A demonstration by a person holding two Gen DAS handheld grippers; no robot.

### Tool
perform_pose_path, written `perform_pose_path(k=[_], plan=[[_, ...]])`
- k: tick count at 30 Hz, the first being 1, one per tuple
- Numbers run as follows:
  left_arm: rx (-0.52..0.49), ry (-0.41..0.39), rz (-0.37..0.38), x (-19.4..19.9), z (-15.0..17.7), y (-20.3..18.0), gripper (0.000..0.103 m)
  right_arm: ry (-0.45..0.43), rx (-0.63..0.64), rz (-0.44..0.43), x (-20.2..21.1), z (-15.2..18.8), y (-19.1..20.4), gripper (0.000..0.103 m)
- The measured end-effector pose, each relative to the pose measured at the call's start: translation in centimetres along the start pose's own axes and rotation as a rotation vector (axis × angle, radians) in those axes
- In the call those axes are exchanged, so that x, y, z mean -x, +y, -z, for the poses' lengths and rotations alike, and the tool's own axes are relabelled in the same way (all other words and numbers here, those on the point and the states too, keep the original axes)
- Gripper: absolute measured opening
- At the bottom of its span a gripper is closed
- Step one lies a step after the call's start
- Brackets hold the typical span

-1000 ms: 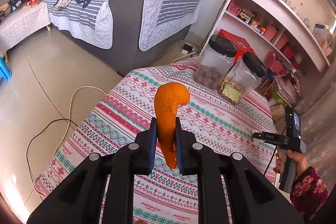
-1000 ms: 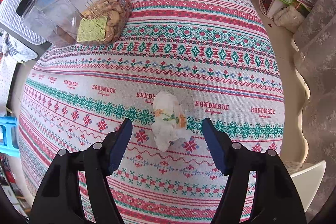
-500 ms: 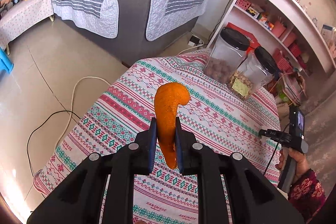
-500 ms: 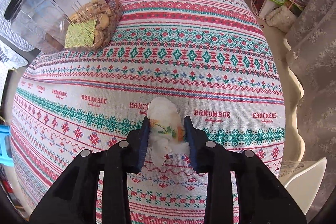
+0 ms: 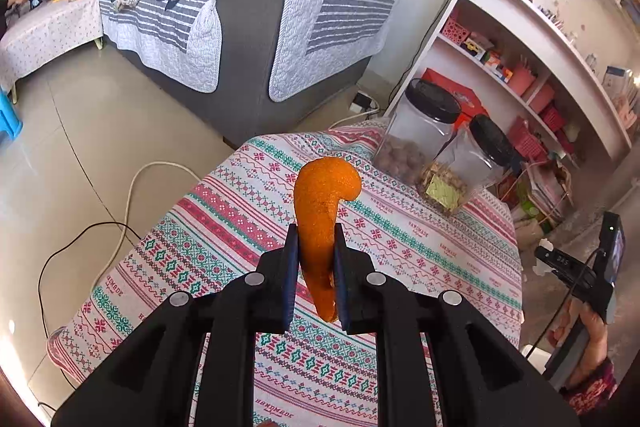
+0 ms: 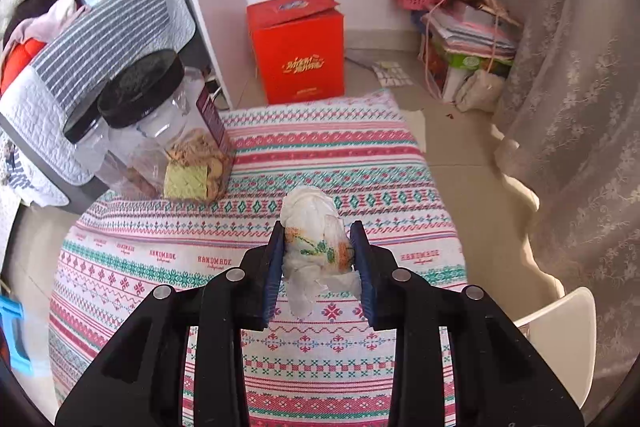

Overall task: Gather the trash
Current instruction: 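Drop the white tissue into the bin with the right tool while the left tool drops the orange peel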

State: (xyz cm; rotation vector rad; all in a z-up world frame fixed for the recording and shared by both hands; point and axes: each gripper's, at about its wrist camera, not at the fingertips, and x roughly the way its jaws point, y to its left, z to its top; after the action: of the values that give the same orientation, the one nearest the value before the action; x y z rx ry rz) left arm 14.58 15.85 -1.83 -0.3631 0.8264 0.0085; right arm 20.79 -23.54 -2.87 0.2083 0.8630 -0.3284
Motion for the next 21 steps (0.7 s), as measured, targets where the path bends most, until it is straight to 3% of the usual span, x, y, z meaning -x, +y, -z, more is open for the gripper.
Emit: perform_pose_path(k=[11, 21], plan=[[-0.006, -0.075, 0.016, 1.4, 0.5, -2.3, 0.016, -0.277, -0.083, 0.209, 8.5, 2.0, -6.2, 0.031], [-0.06, -0.091, 0.04, 1.6, 2.2, -5.8, 0.016, -0.327, -0.127, 0.317, 13.4, 5.6, -12.7, 0.031]])
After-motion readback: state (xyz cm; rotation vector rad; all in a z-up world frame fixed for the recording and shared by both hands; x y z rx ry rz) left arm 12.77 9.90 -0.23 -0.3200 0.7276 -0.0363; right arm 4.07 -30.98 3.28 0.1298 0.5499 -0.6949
